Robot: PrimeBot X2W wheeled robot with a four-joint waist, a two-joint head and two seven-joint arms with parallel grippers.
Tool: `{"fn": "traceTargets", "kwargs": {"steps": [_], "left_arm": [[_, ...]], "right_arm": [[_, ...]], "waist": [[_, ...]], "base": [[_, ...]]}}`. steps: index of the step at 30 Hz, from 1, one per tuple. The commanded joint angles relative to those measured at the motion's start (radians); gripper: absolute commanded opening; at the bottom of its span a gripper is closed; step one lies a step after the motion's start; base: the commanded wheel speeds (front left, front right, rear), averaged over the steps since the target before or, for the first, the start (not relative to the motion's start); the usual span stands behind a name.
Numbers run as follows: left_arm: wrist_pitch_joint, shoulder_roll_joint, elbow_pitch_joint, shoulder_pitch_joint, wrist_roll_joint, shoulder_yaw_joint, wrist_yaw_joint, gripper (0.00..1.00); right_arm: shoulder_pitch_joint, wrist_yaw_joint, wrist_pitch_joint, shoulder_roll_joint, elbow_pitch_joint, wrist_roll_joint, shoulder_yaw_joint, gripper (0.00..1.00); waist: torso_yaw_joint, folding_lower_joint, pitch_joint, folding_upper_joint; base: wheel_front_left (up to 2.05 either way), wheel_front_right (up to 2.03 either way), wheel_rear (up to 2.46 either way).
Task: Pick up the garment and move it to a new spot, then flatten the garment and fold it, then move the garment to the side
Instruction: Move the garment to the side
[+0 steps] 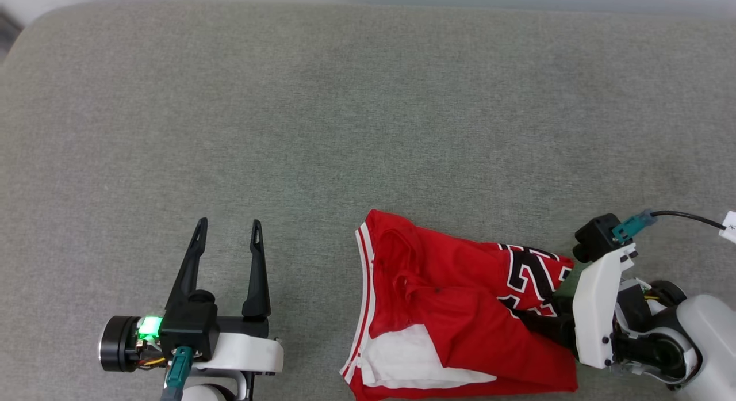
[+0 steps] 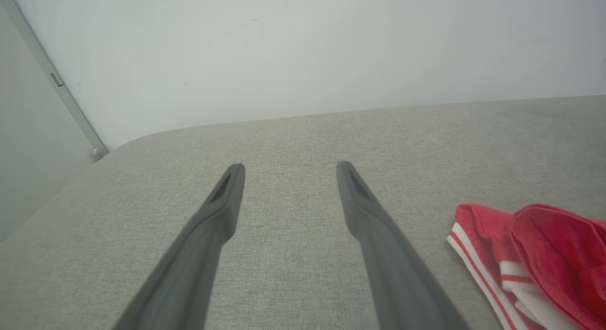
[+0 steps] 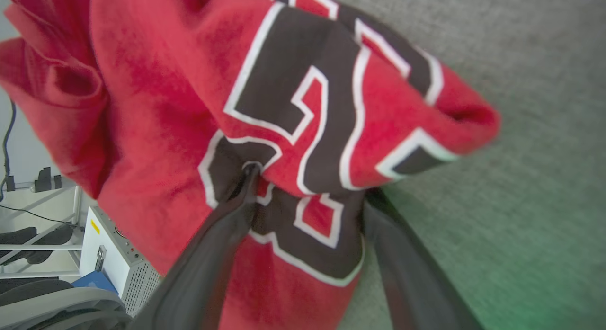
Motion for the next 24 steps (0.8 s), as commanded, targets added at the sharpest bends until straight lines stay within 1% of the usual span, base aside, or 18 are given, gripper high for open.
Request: {"fn": "traceTargets", "kwargs": {"steps": [1, 2, 3, 4, 7, 10, 13, 19, 24], "left_arm": [[-0.002, -0.005, 0.003, -0.015, 0.0, -0.001, 0.001, 1.0], [-0.002, -0.005, 0.005, -0.015, 0.0, -0.001, 0.002, 1.0], [-0.002, -0.006, 0.007, -0.013, 0.0, 0.0, 0.003, 1.0], [-0.002, -0.005, 0.013, 0.003, 0.0, 0.004, 0.006, 1.0], [-0.002, -0.003, 0.013, 0.018, 0.001, 0.007, 0.008, 1.0], [-0.002, -0.004, 0.015, 0.029, -0.001, 0.012, 0.011, 1.0], [-0.002, -0.004, 0.012, 0.048, -0.004, 0.02, 0.017, 1.0], [-0.002, -0.003, -0.005, 0.08, -0.012, 0.047, 0.025, 1.0], [-0.002, -0.003, -0.026, 0.086, -0.015, 0.075, 0.032, 1.0]], "right_arm": [[0.059, -0.002, -0.008, 0.048, 0.064, -0.02, 0.11, 1.0], [0.052, -0.002, -0.026, 0.047, 0.063, -0.022, 0.127, 0.11], [0.04, -0.002, -0.047, 0.04, 0.06, -0.026, 0.141, 0.0], [-0.006, -0.002, -0.111, 0.0, 0.032, -0.038, 0.165, 0.0], [-0.063, -0.002, -0.175, -0.05, -0.01, -0.054, 0.182, 0.0], [-0.113, -0.002, -0.223, -0.099, -0.052, -0.072, 0.199, 0.0], [-0.149, -0.002, -0.247, -0.144, -0.099, -0.101, 0.224, 0.0], [-0.225, -0.002, -0.228, -0.238, -0.215, -0.132, 0.24, 0.0], [-0.251, -0.002, -0.204, -0.306, -0.267, -0.146, 0.214, 0.0]], "waist": [[0.009, 0.0001, 0.004, 0.0], [0.01, 0.0001, 0.001, 0.0], [0.009, 0.0001, -0.003, 0.0], [0.002, 0.0001, -0.022, 0.0], [-0.01, 0.0001, -0.049, 0.0], [-0.029, 0.0001, -0.08, 0.0], [-0.057, 0.0001, -0.109, 0.0], [-0.146, 0.0001, -0.133, 0.0], [-0.235, 0.0001, -0.106, 0.0]], "base": [[0.0, 0.0, 0.0], [0.0, 0.0, 0.0], [0.0, 0.0, 0.0], [0.0, 0.0, 0.0], [0.0, 0.0, 0.0], [0.0, 0.0, 0.0], [0.0, 0.0, 0.0], [0.0, 0.0, 0.0], [0.0, 0.0, 0.0]]}}
